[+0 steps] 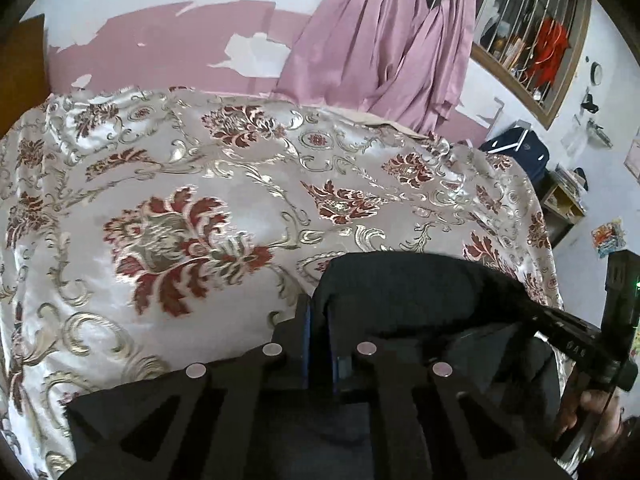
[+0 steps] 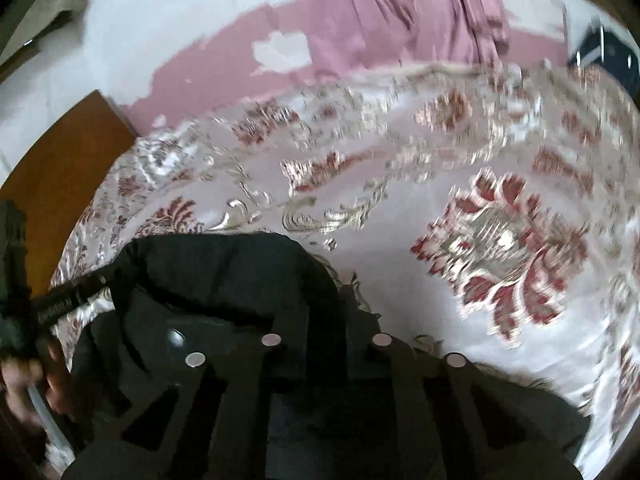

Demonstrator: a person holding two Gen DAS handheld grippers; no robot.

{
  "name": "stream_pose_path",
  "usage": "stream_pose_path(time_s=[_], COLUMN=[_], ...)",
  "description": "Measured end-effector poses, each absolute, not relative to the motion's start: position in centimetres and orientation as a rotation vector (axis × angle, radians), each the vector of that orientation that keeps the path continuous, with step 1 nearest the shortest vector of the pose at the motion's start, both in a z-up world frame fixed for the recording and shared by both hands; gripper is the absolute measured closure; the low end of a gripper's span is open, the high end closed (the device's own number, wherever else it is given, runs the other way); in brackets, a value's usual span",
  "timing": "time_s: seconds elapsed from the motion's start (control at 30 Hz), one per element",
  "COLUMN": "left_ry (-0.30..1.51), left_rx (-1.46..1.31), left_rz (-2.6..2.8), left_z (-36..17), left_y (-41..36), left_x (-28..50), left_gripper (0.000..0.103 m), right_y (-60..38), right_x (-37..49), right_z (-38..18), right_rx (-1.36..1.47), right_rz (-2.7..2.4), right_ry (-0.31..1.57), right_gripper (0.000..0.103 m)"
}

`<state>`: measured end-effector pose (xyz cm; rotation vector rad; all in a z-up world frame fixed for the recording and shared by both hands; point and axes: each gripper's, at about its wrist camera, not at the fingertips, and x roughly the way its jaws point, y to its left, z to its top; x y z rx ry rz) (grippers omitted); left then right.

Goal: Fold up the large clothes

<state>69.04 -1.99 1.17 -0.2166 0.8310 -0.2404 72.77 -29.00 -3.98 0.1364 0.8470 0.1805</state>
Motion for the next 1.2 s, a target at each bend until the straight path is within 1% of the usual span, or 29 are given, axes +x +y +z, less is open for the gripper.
stream_pose_path(time_s=[0.2, 0.37, 0.57, 0.67, 0.77, 0.93, 1.03, 1.13, 1.2], left_ry=[0.832, 0.909, 1.021, 1.035, 1.016, 0.961, 0.938, 0.925, 0.918], left_rx=[-0.170, -0.134, -0.115, -0.140, -0.109, -0.111, -0.105, -0.036, -0.001], left_rz=[-0.298, -0.315, -0.307, -0.302, -0.287, -0.298, -0.309, -0.300, -0.295], left_z=[1.3, -0.2, -4.1, -6.0, -7.1, -6.1, -4.9, -4.0, -3.7], left_y=[-1.0, -0.8, -0.9, -0.8, -1.5, -1.1, -0.9, -1.7, -2.1], left_x=[65.4, 63.0, 61.5, 61.0, 60.8, 60.0, 59.6, 59.5, 59.5], left_gripper=[0.096, 0.096, 0.097, 0.097, 0.097, 0.094, 0.094, 0.097, 0.097], right_y=[-31.3, -31.3, -30.8, -30.5, -30.1, -29.5, -30.1, -30.7, -31.3], right_x=[68.5, 65.3, 62.9, 62.5, 62.2, 62.3, 61.5, 61.0, 60.9], right_z=[-2.9, -3.6, -6.8, -8.3, -9.6, -10.0, -8.9, -7.4, -6.2], right_rx=[0.090, -0.008, -0.106, -0.134, -0.166, -0.188, -0.157, -0.111, -0.064], right_rz=[0.225, 0.255, 0.274, 0.269, 0.259, 0.236, 0.263, 0.284, 0.302], right_ry=[0.763, 0.758, 0.833, 0.857, 0.866, 0.856, 0.821, 0.796, 0.794], right_gripper=[0.097, 0.098, 0.098, 0.098, 0.098, 0.098, 0.098, 0.098, 0.093])
